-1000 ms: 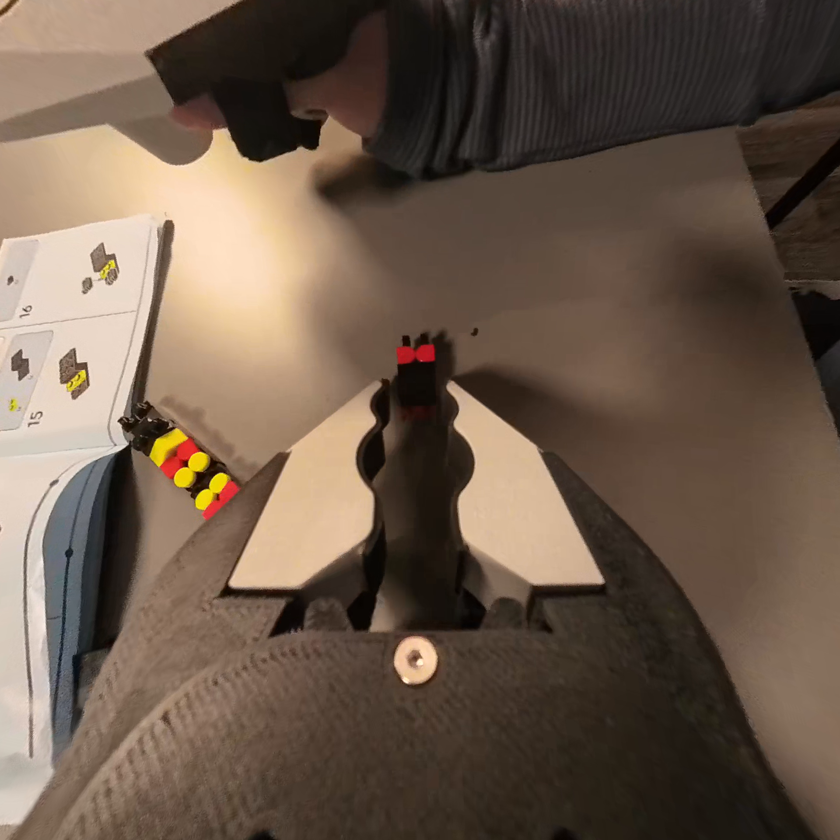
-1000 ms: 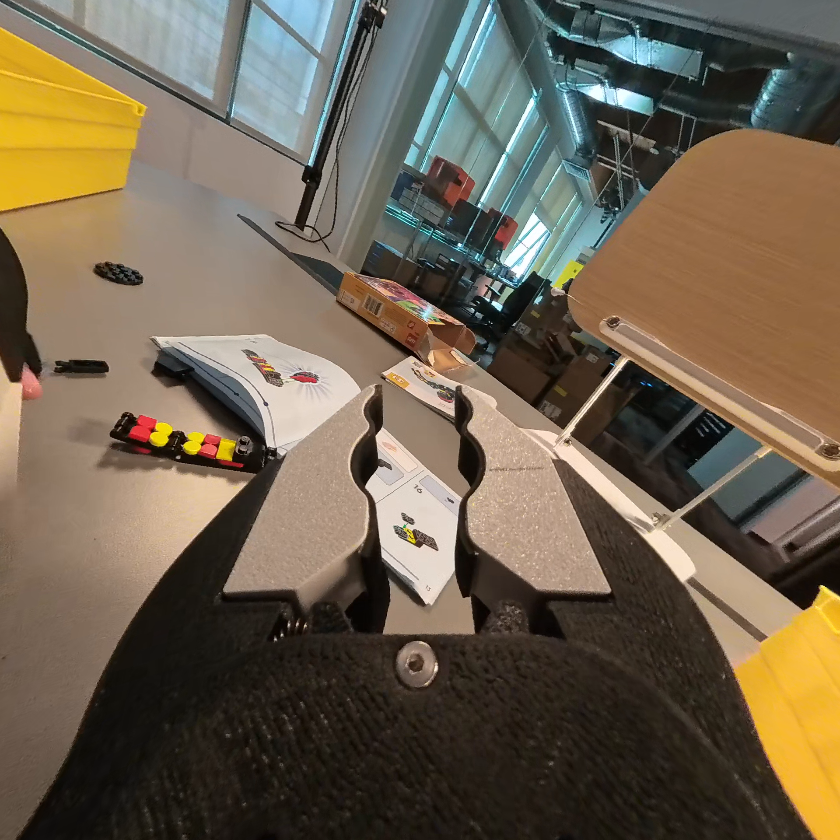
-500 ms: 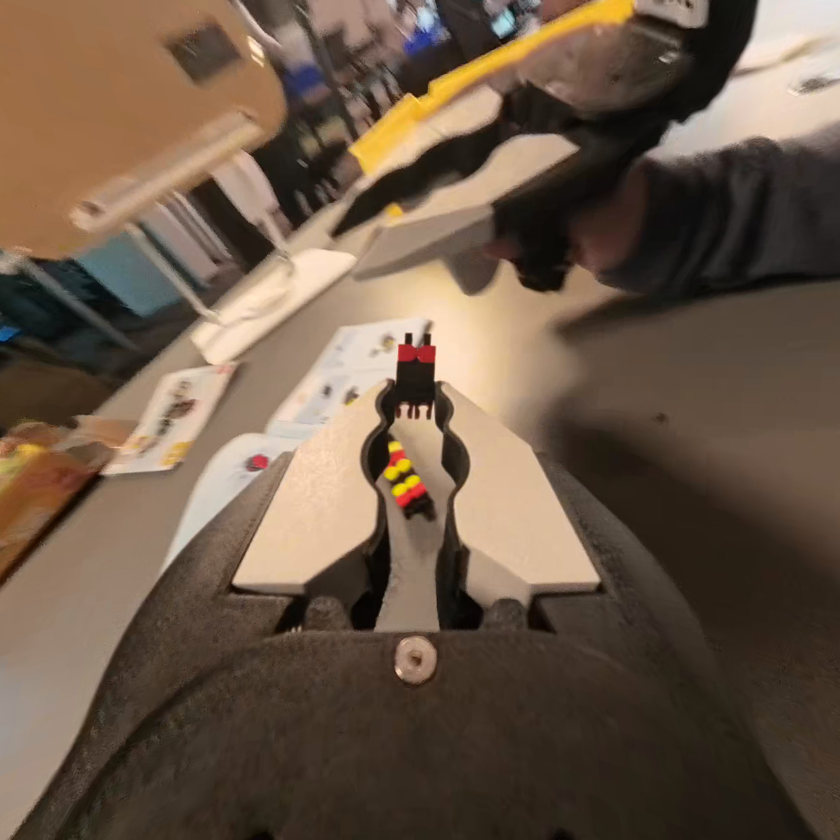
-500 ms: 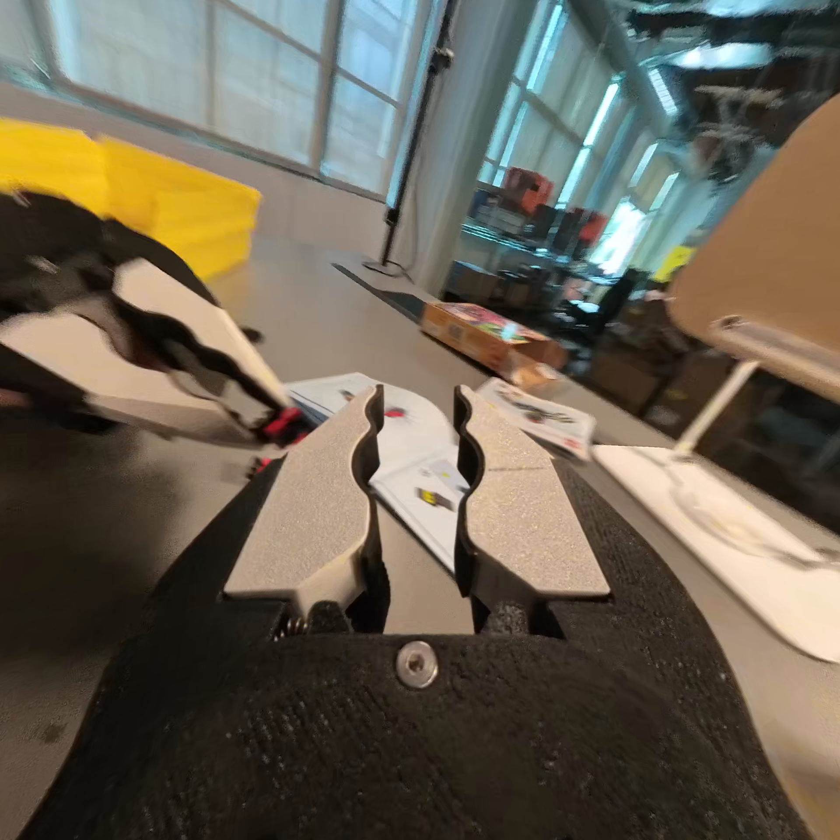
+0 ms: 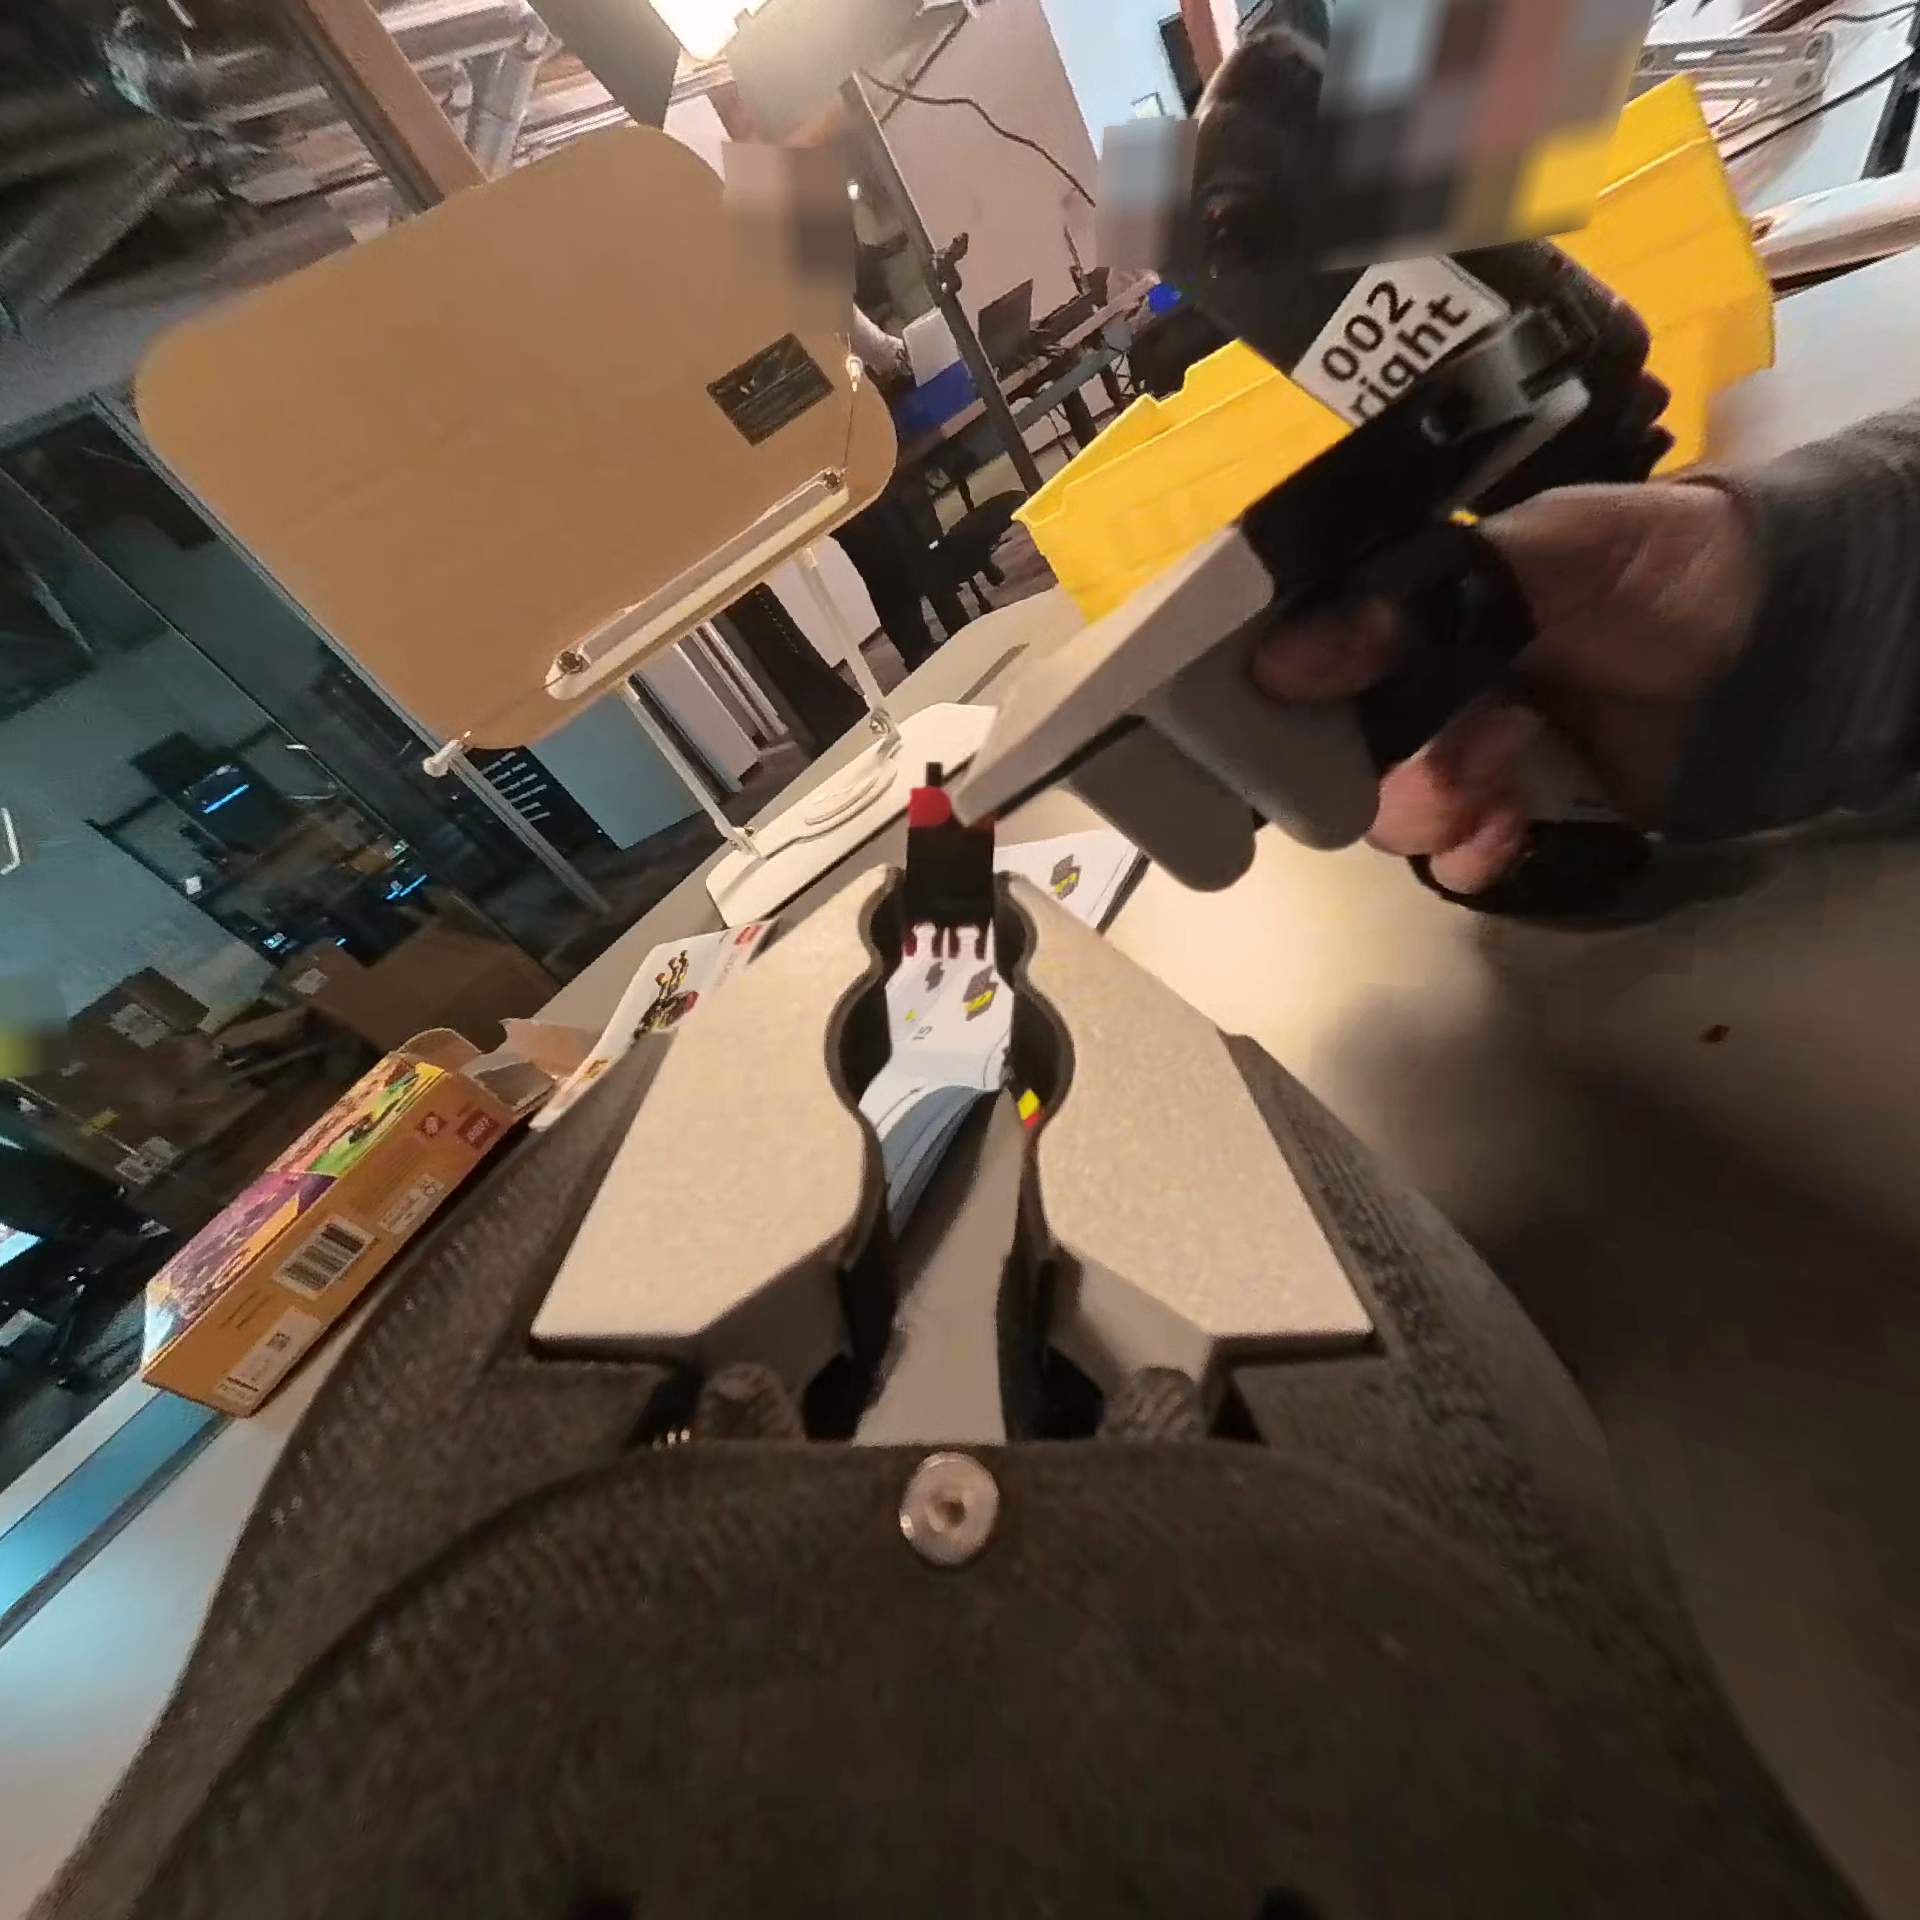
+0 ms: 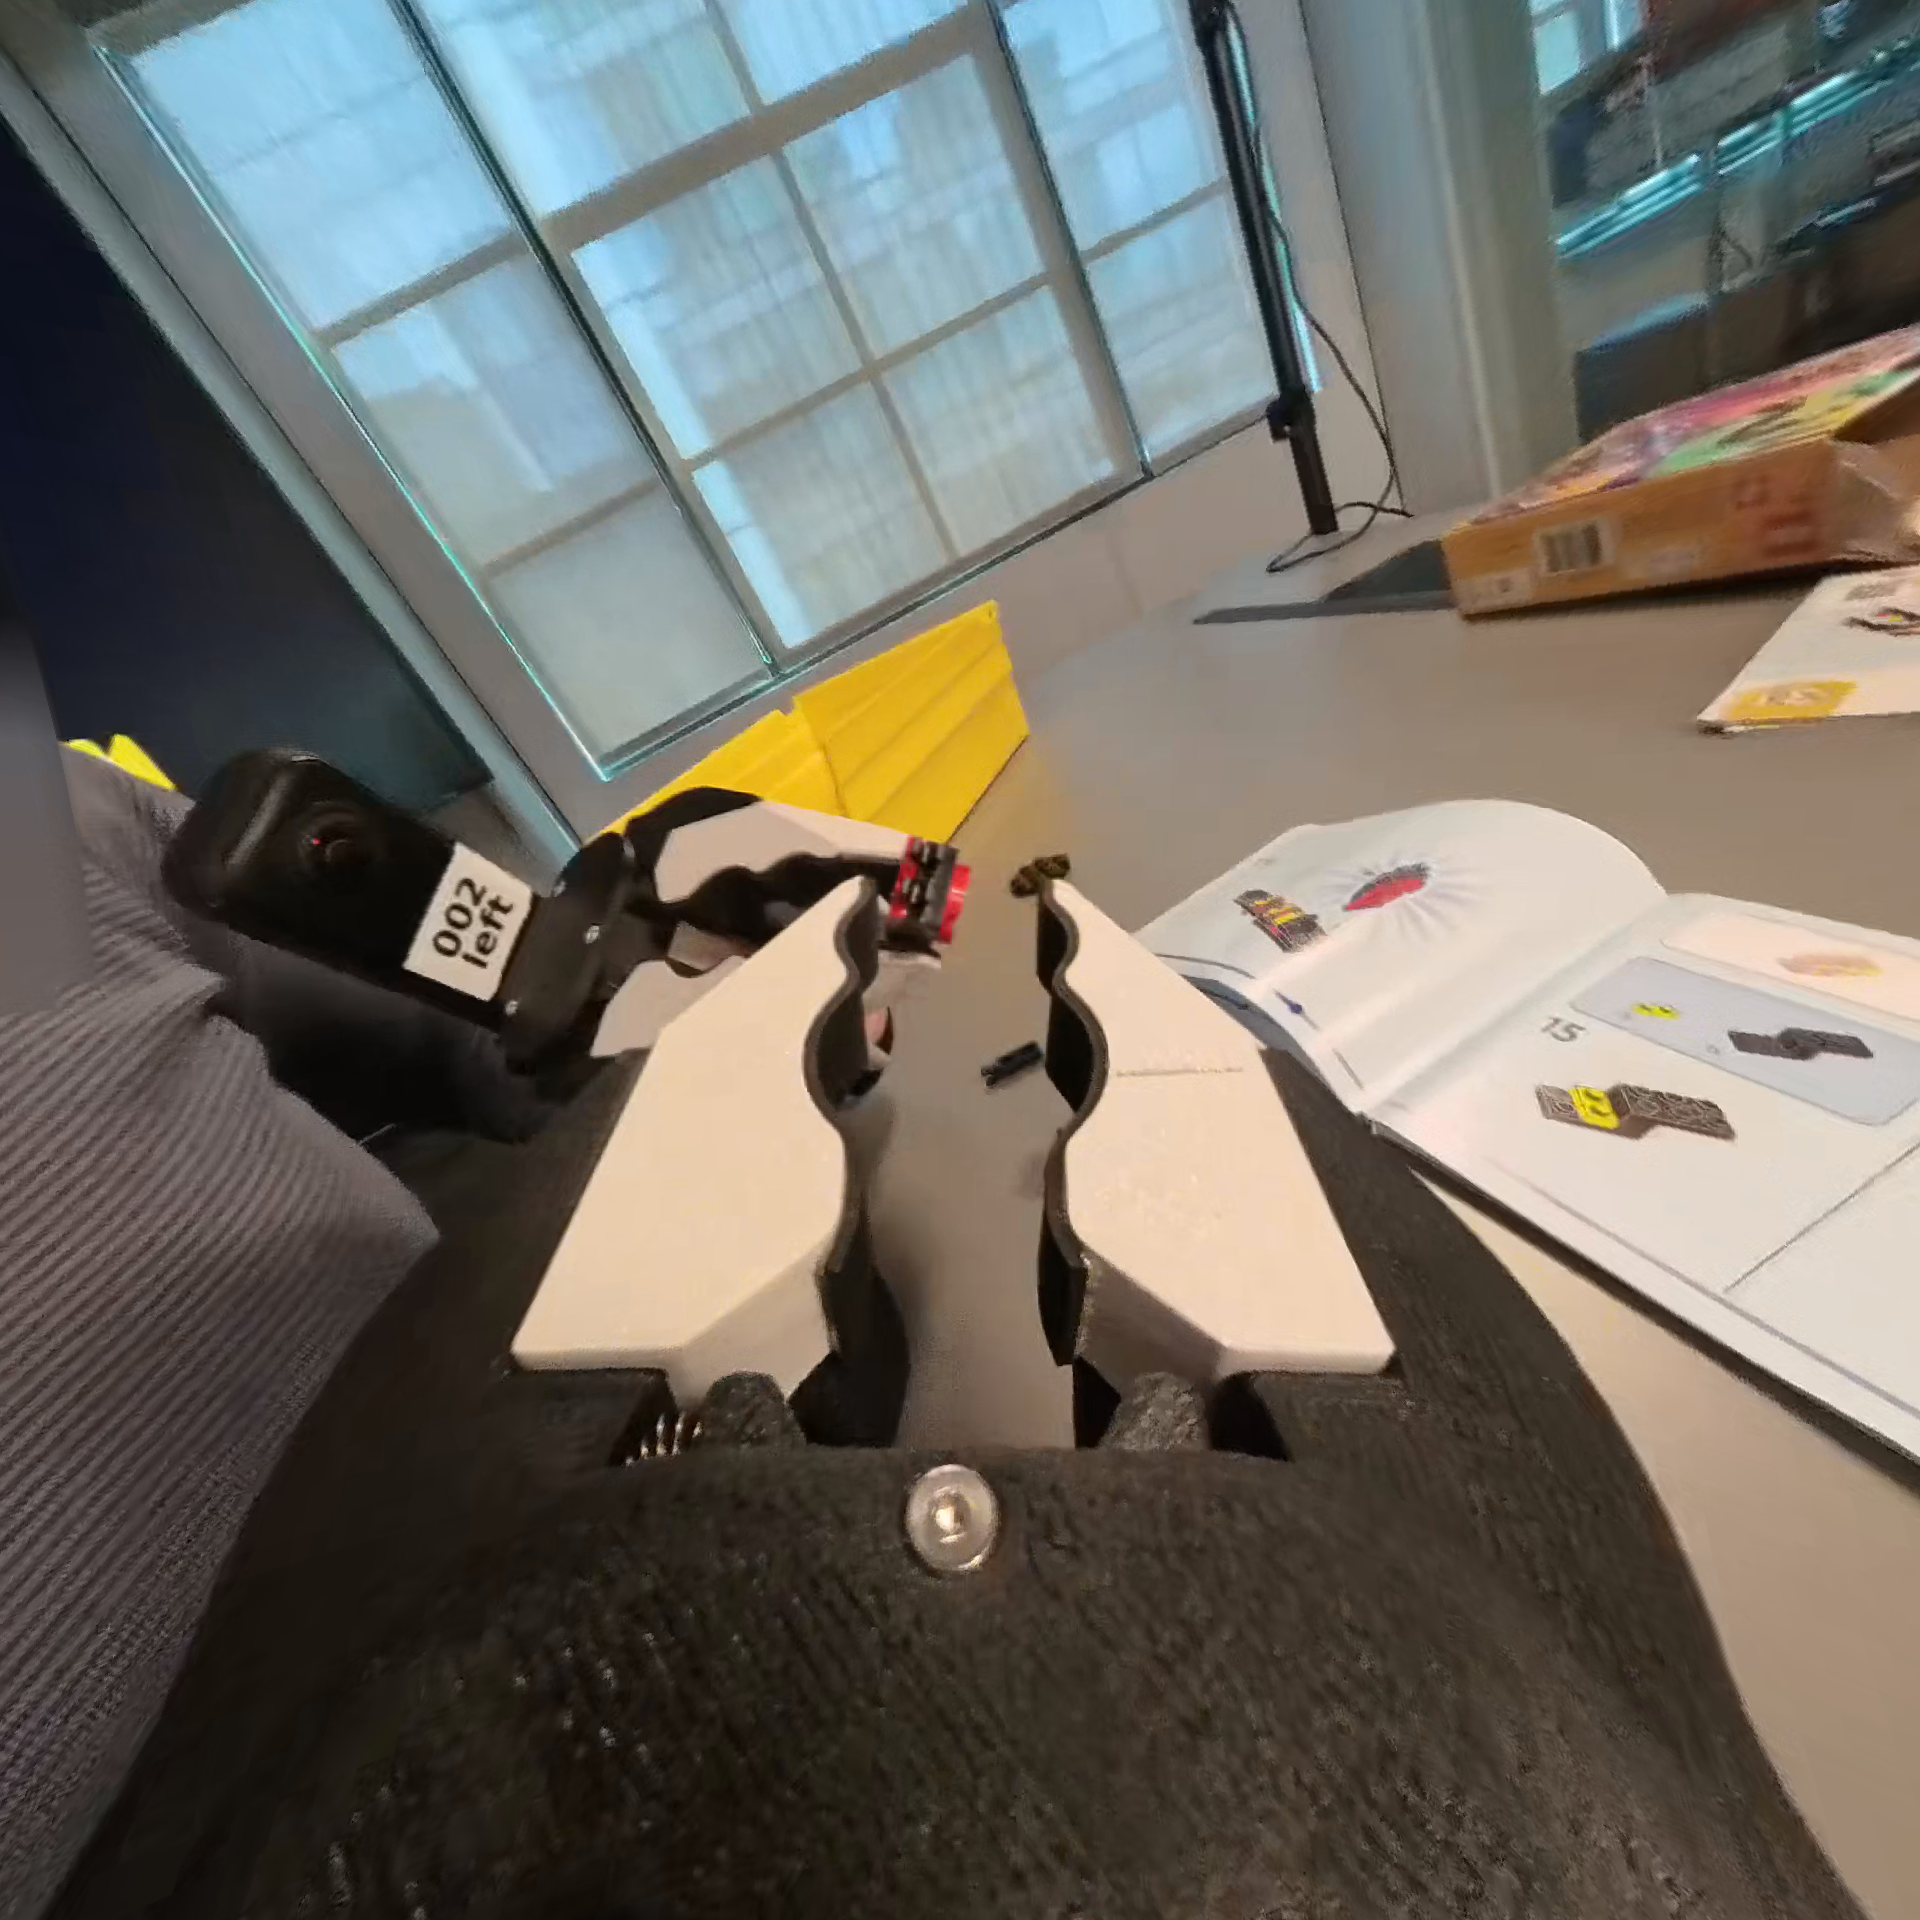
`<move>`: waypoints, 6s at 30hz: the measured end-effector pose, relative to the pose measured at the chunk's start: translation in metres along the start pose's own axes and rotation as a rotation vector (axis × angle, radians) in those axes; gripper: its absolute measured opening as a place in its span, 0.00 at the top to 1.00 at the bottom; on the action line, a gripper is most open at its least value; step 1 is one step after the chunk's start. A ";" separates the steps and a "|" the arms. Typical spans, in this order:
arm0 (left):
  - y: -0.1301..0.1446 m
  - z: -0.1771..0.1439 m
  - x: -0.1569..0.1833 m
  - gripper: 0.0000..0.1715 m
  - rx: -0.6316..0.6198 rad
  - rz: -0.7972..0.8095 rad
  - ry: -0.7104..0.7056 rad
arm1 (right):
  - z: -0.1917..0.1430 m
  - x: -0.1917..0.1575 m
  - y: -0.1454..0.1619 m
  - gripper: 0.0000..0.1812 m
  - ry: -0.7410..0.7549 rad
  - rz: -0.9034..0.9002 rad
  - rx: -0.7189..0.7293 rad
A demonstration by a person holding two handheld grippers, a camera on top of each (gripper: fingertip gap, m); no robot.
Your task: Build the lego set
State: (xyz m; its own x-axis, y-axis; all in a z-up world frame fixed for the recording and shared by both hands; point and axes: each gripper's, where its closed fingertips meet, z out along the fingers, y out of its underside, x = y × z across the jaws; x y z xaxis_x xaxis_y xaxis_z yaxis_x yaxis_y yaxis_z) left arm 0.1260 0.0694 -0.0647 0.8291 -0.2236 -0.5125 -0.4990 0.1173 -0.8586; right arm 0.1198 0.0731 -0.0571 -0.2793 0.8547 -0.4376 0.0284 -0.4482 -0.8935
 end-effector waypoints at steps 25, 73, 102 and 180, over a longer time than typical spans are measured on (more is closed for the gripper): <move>0.084 0.019 0.032 0.70 -0.565 -0.303 0.347 | -0.032 0.068 0.001 0.94 0.399 -0.190 -0.161; 0.081 -0.024 0.044 0.91 -0.551 -0.364 0.487 | -0.030 0.066 0.004 0.94 0.394 -0.228 -0.197; 0.075 0.025 0.060 0.82 -0.543 -0.318 0.573 | -0.025 0.061 0.031 0.94 0.321 0.150 -0.254; 0.073 0.025 0.051 0.91 -0.542 -0.404 0.486 | -0.033 0.066 0.056 0.94 0.717 0.175 -0.250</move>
State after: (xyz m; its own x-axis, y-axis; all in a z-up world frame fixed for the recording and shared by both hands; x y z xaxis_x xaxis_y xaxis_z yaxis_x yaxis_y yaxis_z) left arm 0.1376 0.0907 -0.1540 0.8313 -0.5558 0.0039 -0.3411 -0.5158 -0.7858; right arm 0.1350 0.1126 -0.1396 0.4353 0.7758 -0.4567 0.2542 -0.5926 -0.7644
